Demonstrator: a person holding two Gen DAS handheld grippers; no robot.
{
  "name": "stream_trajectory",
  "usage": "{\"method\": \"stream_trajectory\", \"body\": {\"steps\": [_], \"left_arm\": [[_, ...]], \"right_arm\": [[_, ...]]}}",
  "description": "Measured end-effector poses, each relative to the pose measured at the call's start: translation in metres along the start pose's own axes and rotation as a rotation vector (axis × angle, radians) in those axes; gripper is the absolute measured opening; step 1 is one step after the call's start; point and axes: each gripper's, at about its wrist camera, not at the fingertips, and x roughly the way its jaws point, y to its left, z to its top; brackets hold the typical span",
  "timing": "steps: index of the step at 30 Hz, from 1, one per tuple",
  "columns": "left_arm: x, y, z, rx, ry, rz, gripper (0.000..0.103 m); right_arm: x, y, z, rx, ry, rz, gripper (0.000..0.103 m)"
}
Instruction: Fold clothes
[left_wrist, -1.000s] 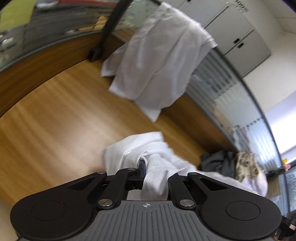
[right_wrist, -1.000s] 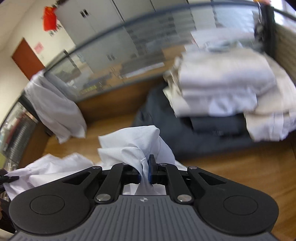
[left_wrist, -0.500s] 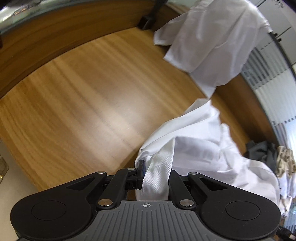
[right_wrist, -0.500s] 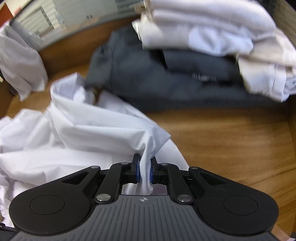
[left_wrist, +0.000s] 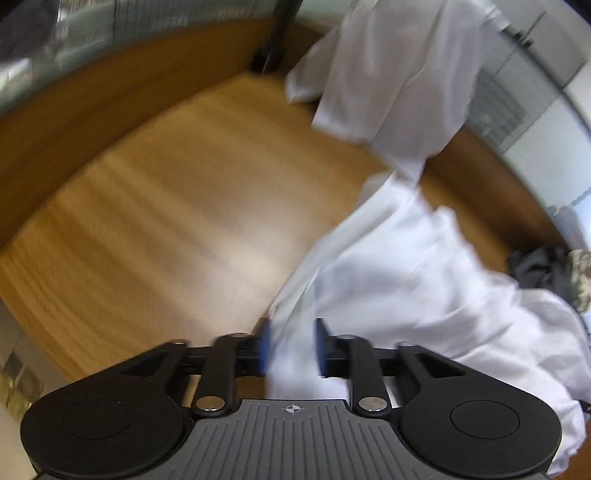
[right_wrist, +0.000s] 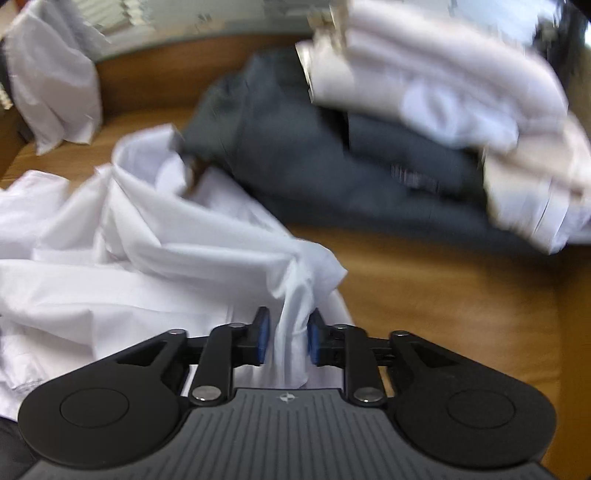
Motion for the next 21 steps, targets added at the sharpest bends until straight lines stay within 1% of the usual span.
{"method": "stream_trajectory", "body": {"steps": [1,2,3,4,5,7,8,10,12,14,16,18,19,21], "left_arm": [[-0.008,-0.003,0.004,0.01,-0.022,-0.017,0.045],[-0.014,-0.007,0.008,0.025,-0.035,-0.034,0.047],[-0.02,-0.012,0.012,0.04,-0.047,-0.05,0.049],[-0.023,-0.019,0.016,0.064,-0.051,-0.061,0.054],[-0.027,-0.027,0.019,0.089,-0.053,-0.072,0.057],[-0.028,-0.045,0.024,0.149,-0.051,-0.103,0.061],[-0.026,-0.052,0.026,0.176,-0.044,-0.12,0.064],[-0.019,-0.065,0.025,0.22,-0.02,-0.15,0.064],[-0.012,-0.077,0.024,0.263,0.004,-0.179,0.065],[0.001,-0.087,0.02,0.293,0.029,-0.187,0.066],[0.009,-0.096,0.017,0.323,0.049,-0.189,0.068],[0.015,-0.101,0.014,0.345,0.06,-0.19,0.072],[0.02,-0.102,0.013,0.355,0.062,-0.184,0.074],[0.028,-0.105,0.013,0.374,0.067,-0.174,0.075]], "right_arm": [[-0.011,0.003,0.005,-0.024,-0.022,0.003,0.043],[-0.022,0.006,0.01,-0.053,-0.043,0.007,0.047],[-0.031,0.011,0.015,-0.086,-0.061,0.014,0.057],[-0.041,0.016,0.021,-0.119,-0.079,0.024,0.061],[-0.049,0.022,0.026,-0.154,-0.097,0.044,0.063],[-0.063,0.035,0.037,-0.221,-0.13,0.082,0.074],[-0.068,0.042,0.042,-0.254,-0.147,0.102,0.077],[-0.075,0.059,0.05,-0.314,-0.175,0.157,0.083],[-0.076,0.078,0.055,-0.364,-0.184,0.218,0.084],[-0.073,0.097,0.057,-0.409,-0.182,0.279,0.085],[-0.063,0.117,0.058,-0.461,-0.161,0.318,0.085],[-0.053,0.135,0.055,-0.515,-0.14,0.356,0.085],[-0.047,0.144,0.053,-0.536,-0.125,0.374,0.085],[-0.034,0.16,0.051,-0.563,-0.098,0.414,0.085]]}}
